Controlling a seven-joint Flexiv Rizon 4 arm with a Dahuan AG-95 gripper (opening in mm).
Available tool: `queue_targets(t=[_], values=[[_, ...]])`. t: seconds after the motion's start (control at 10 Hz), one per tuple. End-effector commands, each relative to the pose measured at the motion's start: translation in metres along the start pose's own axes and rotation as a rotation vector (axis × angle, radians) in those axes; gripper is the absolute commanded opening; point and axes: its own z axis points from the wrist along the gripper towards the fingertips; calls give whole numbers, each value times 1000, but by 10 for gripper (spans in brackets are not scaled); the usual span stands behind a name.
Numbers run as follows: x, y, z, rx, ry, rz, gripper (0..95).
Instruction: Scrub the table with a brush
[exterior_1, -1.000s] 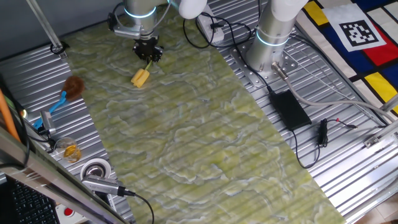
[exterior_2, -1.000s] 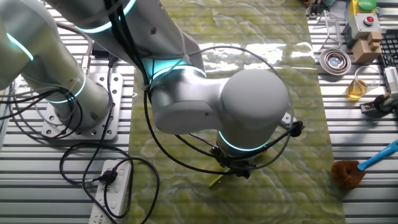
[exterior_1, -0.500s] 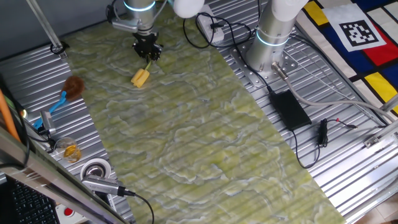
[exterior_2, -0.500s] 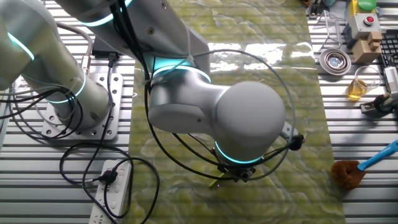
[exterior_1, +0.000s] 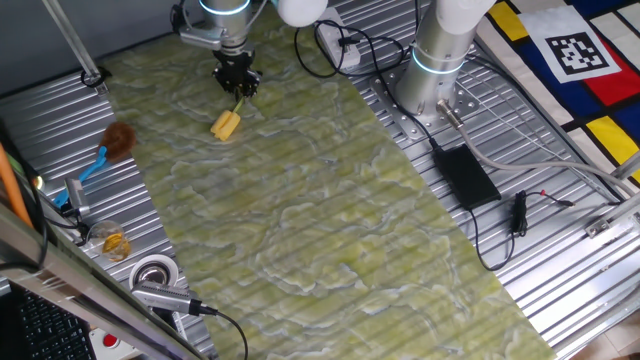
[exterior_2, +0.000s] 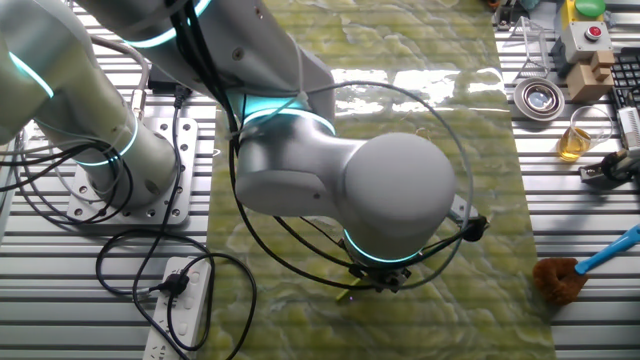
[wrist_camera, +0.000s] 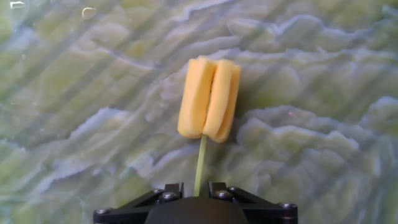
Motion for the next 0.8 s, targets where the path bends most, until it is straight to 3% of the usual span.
queue_targets(t=[0.1,0.4,0.5,0.7,0.8], values=[[1,-1,-1,6,25,-9,190],[2,-2,0,31,71,-43,190],[3,-3,0,33,71,-46,190],[5,-4,-1,29,49,-33,190],[5,-4,-2,21,20,-3,190]])
